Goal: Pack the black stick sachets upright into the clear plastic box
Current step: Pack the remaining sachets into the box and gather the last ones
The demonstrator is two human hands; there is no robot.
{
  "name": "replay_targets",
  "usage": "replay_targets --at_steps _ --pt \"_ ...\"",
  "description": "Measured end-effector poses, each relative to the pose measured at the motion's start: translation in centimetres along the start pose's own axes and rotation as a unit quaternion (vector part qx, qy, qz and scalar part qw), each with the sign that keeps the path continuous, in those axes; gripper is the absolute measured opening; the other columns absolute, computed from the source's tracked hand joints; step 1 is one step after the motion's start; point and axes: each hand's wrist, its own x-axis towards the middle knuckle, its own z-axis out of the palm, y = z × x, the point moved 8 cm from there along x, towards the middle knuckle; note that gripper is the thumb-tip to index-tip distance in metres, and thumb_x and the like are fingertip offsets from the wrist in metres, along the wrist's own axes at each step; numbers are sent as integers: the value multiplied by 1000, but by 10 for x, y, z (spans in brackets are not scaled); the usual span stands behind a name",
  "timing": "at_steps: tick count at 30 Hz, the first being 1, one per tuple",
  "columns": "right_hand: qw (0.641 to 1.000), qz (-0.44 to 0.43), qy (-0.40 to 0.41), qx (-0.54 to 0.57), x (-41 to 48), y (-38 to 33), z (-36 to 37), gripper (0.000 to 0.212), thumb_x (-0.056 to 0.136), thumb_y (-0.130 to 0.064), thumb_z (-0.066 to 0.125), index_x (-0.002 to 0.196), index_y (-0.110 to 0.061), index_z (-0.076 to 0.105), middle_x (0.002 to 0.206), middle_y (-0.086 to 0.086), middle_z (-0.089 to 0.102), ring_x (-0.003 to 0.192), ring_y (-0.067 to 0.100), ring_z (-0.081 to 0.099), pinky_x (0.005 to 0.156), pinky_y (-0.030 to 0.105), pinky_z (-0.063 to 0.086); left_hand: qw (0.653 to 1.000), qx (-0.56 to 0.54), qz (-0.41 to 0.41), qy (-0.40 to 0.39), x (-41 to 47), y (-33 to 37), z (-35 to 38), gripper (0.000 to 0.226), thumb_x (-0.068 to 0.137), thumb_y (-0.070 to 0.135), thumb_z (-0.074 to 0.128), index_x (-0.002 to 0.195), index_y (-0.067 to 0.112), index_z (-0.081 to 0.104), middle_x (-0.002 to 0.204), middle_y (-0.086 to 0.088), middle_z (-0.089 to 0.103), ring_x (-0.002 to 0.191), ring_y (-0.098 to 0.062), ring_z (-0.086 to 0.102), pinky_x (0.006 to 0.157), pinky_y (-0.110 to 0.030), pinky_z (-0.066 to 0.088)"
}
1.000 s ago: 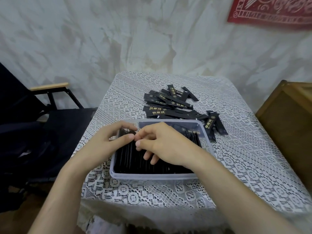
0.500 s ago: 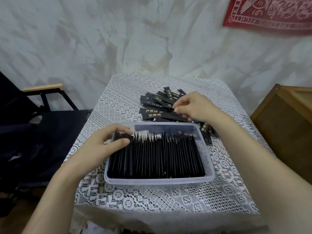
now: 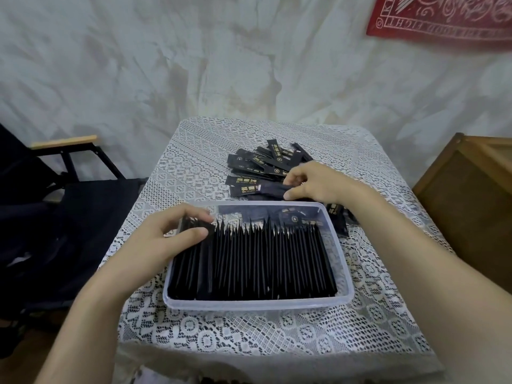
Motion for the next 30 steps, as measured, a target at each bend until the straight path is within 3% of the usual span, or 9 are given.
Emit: replay_targets --at_steps 7,10,14,15,17,19,23,27,30 --pt "978 25 110 177 -19 11 -43 12 87 -18 79 88 -19 67 86 3 69 71 15 59 66 29 44 1000 29 -2 10 -1 -2 -1 16 90 24 74 100 37 73 114 16 71 106 1 64 88 -24 44" --pt "966 95 135 202 -35 37 -54 13 88 -19 78 89 -18 66 82 4 66 67 16 58 60 27 41 999 33 -2 16 -1 -1 -2 17 89 23 74 100 36 74 114 17 71 106 3 64 85 -21 42" --pt "940 186 159 237 -62 71 -38 11 93 -15 73 87 -14 64 80 8 66 51 7 60 44 19 47 999 36 -4 12 -2 0 -1 24 78 38 70 102 37 74 115 16 70 106 1 64 86 -25 44" --pt "932 201 159 256 -66 77 -30 11 93 -14 73 90 -11 63 86 11 67 54 9 64 45 19 52 999 35 -5 15 -2 0 -1 22 79 37 72 102 37 74 115 16 71 106 1 64 87 -25 44" --pt "926 228 156 258 -72 84 -14 16 92 -18 75 94 -11 60 94 10 69 62 19 71 63 34 64 999 31 -6 15 -3 1 0 17 87 28 77 101 37 74 114 17 71 105 1 65 86 -25 44" --pt "941 246 165 162 -77 88 -9 26 93 -34 73 97 -11 62 88 4 71 57 22 74 81 44 60 999 33 -8 17 -4 0 0 17 86 29 77 101 37 74 114 17 71 105 1 65 86 -25 44" --pt "954 248 168 33 -83 84 -12 41 99 -48 60 95 -8 69 68 4 75 46 14 70 71 25 51 999 40 -7 20 -5 1 0 29 75 41 68 103 37 74 115 17 70 106 1 64 88 -26 44" --pt "956 249 150 40 -79 83 -9 50 93 -54 66 83 -5 70 66 5 75 55 20 73 81 36 59 999 47 -1 21 -5 4 1 29 74 41 68 103 37 74 117 19 70 109 2 63 96 -30 44" --pt "956 248 144 56 -73 85 -6 54 86 -62 69 72 -9 65 65 7 75 58 24 74 80 38 59 998 50 -4 23 -5 5 1 30 74 43 69 103 37 74 117 22 69 109 3 62 100 -34 44"
